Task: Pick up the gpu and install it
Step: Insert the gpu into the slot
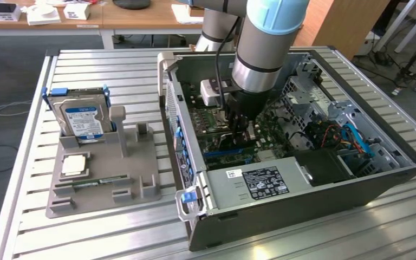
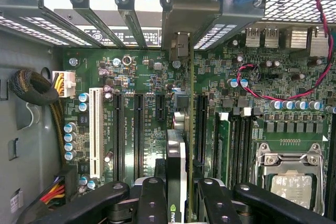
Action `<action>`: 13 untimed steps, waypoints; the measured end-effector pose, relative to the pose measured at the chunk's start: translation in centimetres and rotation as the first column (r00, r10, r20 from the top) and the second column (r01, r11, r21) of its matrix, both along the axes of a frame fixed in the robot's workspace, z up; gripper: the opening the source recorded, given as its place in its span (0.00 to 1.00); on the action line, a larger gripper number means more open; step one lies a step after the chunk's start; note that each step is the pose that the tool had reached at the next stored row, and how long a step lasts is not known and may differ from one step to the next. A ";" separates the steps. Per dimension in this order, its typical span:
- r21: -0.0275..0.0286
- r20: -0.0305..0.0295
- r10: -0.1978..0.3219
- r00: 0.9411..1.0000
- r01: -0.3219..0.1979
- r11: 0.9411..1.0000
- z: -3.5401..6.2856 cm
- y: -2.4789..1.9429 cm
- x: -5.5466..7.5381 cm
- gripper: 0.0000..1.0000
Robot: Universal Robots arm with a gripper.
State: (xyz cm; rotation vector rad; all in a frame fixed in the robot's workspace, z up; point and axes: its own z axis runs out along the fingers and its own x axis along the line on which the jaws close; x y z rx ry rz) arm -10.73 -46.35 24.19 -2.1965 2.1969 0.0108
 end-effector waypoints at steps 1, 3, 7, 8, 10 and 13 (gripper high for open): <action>0.000 0.000 0.000 1.000 0.000 1.000 0.00 0.00 0.0 0.28; 0.000 0.000 0.000 1.000 0.000 1.000 -0.01 0.00 0.0 0.28; 0.000 0.000 0.000 1.000 0.000 1.000 -0.11 0.00 0.0 0.28; 0.000 0.000 0.000 1.000 0.000 1.000 -0.11 0.00 0.0 0.28; 0.000 0.000 0.000 1.000 0.000 1.000 -0.14 0.00 0.0 0.28; 0.000 0.000 0.000 1.000 0.000 1.000 -0.15 0.00 0.0 0.28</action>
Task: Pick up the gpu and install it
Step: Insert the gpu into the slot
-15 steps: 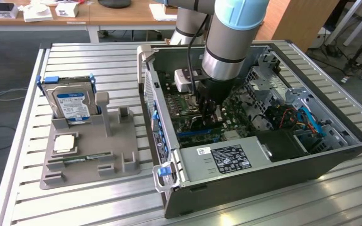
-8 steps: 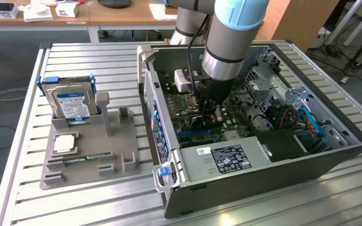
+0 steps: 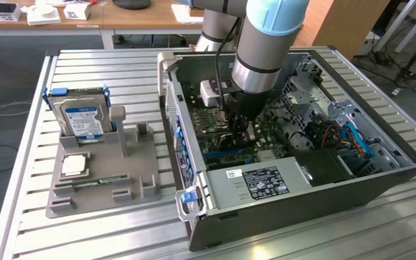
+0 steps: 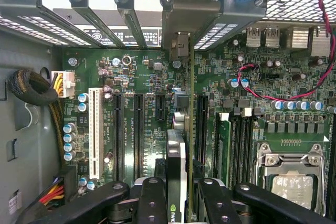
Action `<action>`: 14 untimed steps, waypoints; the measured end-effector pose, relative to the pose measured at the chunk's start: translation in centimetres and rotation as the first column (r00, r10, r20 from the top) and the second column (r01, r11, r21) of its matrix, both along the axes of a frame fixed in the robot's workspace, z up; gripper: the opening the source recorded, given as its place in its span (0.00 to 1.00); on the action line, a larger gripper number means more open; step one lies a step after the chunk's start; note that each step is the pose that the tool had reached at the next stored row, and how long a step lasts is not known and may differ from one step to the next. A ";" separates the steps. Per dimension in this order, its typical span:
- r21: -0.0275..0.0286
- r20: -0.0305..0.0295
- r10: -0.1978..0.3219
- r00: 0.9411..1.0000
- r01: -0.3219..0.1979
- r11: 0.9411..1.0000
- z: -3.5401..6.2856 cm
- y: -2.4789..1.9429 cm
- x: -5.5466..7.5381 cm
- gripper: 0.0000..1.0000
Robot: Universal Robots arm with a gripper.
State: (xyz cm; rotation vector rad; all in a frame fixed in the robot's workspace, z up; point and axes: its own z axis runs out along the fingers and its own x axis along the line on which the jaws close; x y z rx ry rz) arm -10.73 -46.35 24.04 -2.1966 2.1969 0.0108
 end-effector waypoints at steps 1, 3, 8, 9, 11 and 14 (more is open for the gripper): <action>0.000 0.000 0.000 1.000 0.000 1.000 0.00 0.00 0.0 0.28; 0.000 0.000 0.000 1.000 0.000 1.000 0.00 0.00 0.0 0.28; 0.000 0.000 0.000 1.000 0.000 1.000 -0.05 0.00 0.0 0.28; 0.000 0.000 0.000 1.000 0.000 1.000 -0.05 0.00 0.0 0.28; 0.000 0.000 0.000 1.000 0.000 1.000 -0.06 0.00 0.0 0.28; 0.000 0.000 0.000 1.000 0.000 1.000 -0.06 0.00 0.0 0.28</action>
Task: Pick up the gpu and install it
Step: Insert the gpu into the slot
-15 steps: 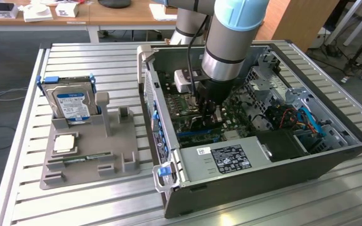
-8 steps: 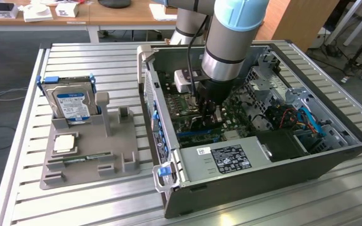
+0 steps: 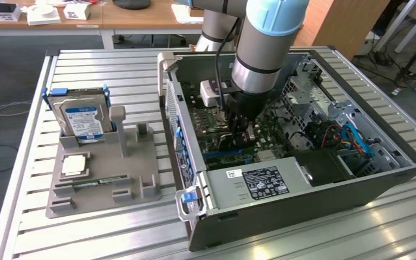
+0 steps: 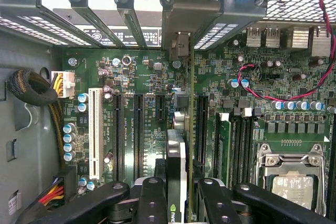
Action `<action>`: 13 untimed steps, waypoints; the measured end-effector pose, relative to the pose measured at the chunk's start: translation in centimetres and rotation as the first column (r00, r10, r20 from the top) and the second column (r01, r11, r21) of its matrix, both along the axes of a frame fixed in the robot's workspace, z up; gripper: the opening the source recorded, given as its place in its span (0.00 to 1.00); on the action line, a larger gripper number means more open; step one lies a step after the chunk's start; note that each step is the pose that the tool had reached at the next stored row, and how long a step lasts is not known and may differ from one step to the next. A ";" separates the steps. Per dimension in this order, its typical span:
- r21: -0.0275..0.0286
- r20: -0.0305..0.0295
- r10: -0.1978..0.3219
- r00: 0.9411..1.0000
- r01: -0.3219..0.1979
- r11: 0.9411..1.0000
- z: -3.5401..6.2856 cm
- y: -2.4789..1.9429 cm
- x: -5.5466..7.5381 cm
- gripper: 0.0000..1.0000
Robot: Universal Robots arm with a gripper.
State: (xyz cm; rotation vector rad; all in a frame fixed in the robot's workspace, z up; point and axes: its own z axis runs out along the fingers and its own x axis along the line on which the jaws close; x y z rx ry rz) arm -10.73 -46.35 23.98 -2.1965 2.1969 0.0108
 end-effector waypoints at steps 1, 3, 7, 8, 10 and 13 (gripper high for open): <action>0.000 0.000 0.000 1.000 0.000 1.000 0.00 0.00 0.0 0.28; 0.000 0.000 0.000 1.000 0.000 1.000 0.00 0.00 0.0 0.28; 0.000 0.000 0.000 1.000 0.000 1.000 -0.01 0.00 0.0 0.28; 0.000 0.000 0.000 1.000 0.000 1.000 -0.01 0.00 0.0 0.28; 0.000 0.000 0.000 1.000 0.000 1.000 -0.02 0.00 0.0 0.28; 0.000 0.000 0.000 1.000 0.000 1.000 -0.07 0.00 0.0 0.28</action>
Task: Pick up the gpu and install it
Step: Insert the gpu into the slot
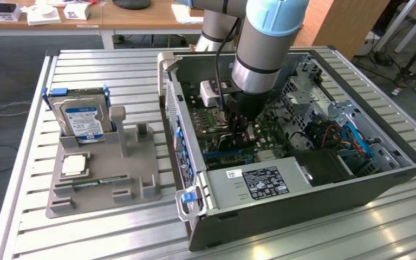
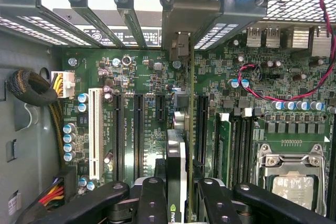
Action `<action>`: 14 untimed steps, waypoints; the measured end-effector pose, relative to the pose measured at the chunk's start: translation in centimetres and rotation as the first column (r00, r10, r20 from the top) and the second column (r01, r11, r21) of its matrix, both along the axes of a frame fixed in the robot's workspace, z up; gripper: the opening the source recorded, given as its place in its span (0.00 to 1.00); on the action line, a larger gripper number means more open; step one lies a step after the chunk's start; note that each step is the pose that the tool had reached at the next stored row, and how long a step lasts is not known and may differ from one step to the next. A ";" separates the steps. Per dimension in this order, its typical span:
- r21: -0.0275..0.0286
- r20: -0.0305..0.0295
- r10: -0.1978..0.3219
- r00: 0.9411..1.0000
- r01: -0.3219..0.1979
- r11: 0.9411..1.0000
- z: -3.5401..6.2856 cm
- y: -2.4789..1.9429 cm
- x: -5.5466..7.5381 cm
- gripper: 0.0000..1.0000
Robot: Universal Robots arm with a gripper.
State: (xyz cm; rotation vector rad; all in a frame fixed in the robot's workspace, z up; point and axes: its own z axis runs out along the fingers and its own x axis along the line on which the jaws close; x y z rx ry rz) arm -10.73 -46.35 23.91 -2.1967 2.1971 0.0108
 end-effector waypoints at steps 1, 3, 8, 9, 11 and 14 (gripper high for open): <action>0.000 0.000 0.000 1.000 0.000 1.000 0.00 0.00 0.0 0.28; 0.000 0.000 0.000 1.000 0.000 1.000 0.00 0.00 0.0 0.28; 0.000 0.000 0.000 1.000 0.000 1.000 -0.06 0.00 0.0 0.28; 0.000 0.000 0.000 1.000 0.000 1.000 -0.07 0.00 0.0 0.28; 0.000 0.000 0.000 1.000 0.000 1.000 -0.07 0.00 0.0 0.28; 0.000 0.000 0.000 1.000 0.000 1.000 -0.08 0.00 0.0 0.28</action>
